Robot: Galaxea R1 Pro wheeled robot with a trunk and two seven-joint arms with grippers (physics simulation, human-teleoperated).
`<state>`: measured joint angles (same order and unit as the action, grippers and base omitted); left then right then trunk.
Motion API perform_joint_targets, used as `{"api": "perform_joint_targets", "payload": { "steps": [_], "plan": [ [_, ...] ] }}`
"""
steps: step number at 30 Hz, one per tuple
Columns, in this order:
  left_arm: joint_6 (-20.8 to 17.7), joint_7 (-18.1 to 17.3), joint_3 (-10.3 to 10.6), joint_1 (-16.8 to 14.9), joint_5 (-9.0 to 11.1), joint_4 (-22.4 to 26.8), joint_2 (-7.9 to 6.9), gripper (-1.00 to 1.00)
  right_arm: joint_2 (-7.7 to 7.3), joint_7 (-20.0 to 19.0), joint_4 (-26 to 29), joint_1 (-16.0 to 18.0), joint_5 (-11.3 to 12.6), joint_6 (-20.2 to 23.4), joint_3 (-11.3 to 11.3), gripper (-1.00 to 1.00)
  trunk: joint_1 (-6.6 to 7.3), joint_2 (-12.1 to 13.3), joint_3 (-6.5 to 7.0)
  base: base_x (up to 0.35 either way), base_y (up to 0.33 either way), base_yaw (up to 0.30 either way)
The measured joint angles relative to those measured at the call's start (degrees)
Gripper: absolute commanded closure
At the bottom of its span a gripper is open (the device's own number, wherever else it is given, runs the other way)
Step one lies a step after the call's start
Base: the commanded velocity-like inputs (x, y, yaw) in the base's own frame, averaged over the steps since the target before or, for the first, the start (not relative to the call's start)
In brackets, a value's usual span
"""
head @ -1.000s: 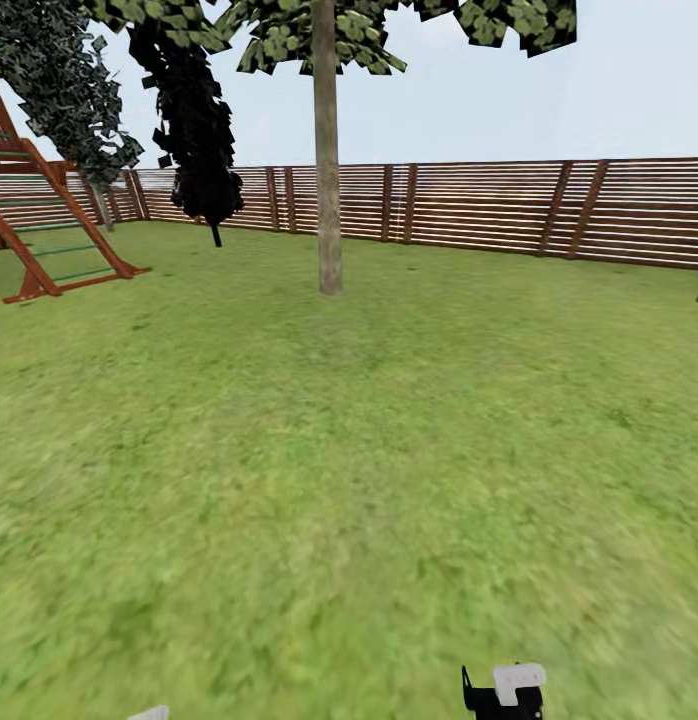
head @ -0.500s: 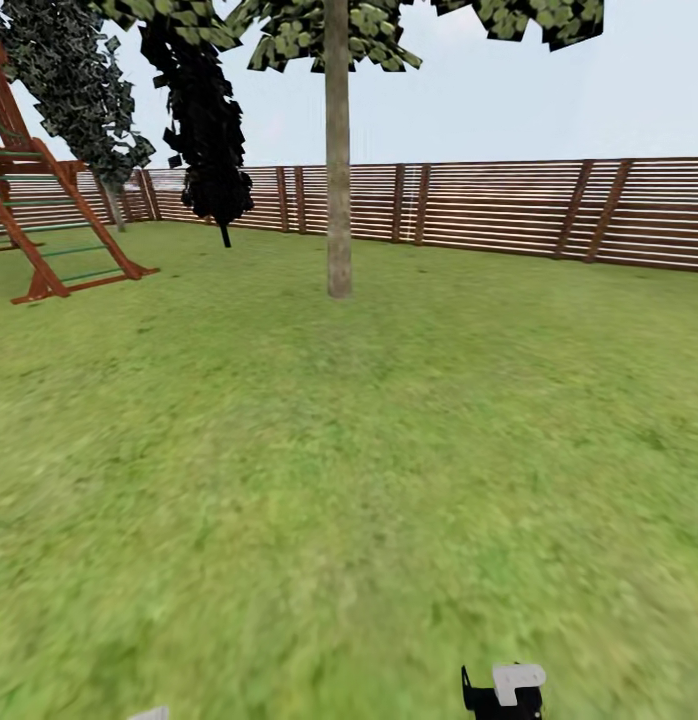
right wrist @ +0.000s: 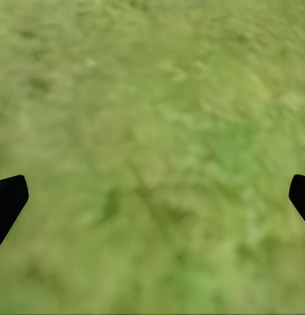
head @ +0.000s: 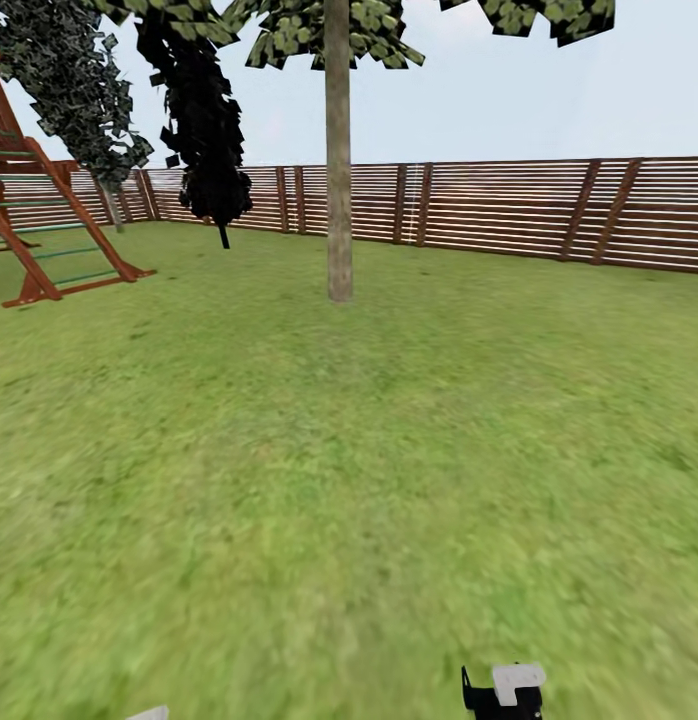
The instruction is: In the garden, pick up the pesticide atomizer on the floor and spray pesticide onto both trees until each tree trunk is fully covered.
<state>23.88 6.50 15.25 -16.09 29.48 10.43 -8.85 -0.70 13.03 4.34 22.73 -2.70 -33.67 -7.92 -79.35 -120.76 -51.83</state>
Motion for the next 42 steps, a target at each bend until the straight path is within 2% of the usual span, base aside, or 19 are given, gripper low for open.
{"api": "perform_joint_targets", "payload": {
  "steps": [10,42],
  "plan": [
    [0.0,0.0,0.0,0.0,0.0,0.0,0.00,1.00,0.00,0.0,0.0,0.0,0.0,0.0,0.0,-1.00,0.00,0.0,0.00,0.339,0.000,0.083],
    [0.0,0.0,0.0,0.0,0.0,0.0,0.00,1.00,-0.13,0.0,0.0,0.0,0.0,0.0,0.0,-1.00,0.00,0.0,0.00,0.339,0.000,0.001]
  ]
}}
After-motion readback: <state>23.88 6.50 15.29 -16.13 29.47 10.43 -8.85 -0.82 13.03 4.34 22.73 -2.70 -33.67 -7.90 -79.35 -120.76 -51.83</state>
